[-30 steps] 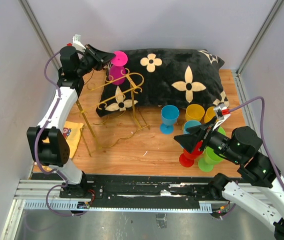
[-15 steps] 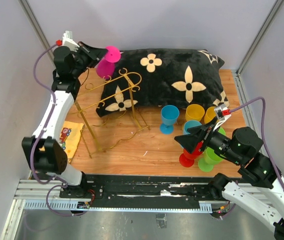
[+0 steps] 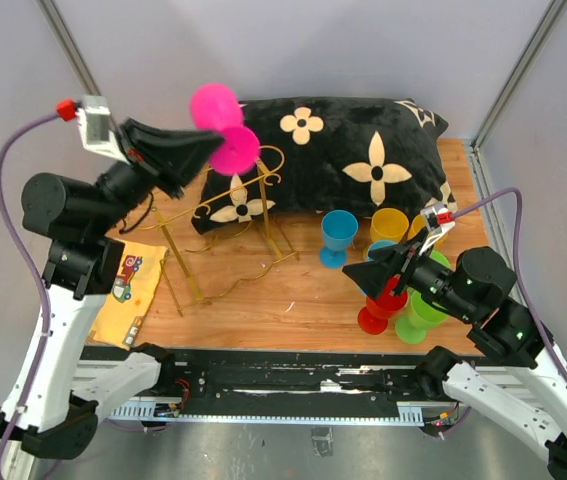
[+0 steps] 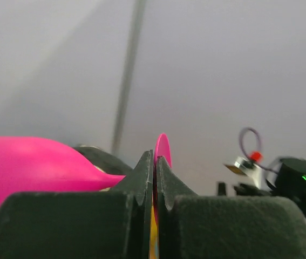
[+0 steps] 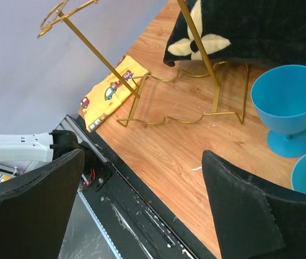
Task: Take the wine glass off the wine glass rack
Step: Place the wine glass at the center of the board.
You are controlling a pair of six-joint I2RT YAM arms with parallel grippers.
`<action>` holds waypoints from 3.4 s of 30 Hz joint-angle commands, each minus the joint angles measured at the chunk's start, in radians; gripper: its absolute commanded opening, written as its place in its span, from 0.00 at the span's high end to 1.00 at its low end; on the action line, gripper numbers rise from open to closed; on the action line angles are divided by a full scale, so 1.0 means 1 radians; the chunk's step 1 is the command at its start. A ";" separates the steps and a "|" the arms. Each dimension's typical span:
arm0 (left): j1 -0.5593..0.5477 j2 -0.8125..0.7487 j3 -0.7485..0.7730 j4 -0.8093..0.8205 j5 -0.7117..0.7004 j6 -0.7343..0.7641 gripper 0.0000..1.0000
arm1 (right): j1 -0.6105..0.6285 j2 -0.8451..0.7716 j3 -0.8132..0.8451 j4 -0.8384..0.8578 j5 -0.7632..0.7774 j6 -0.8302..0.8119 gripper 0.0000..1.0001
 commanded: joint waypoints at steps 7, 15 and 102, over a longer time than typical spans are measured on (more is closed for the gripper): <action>-0.529 -0.059 -0.113 -0.190 0.067 0.145 1.00 | -0.001 -0.096 -0.023 0.169 0.048 0.016 0.10; -0.728 -0.043 -0.207 -0.201 -0.113 0.187 1.00 | -0.001 -0.166 -0.010 0.250 -0.080 -0.008 0.15; -0.927 -0.279 -0.741 -0.297 -0.040 0.787 0.99 | -0.188 0.293 0.098 0.133 -0.888 0.104 0.51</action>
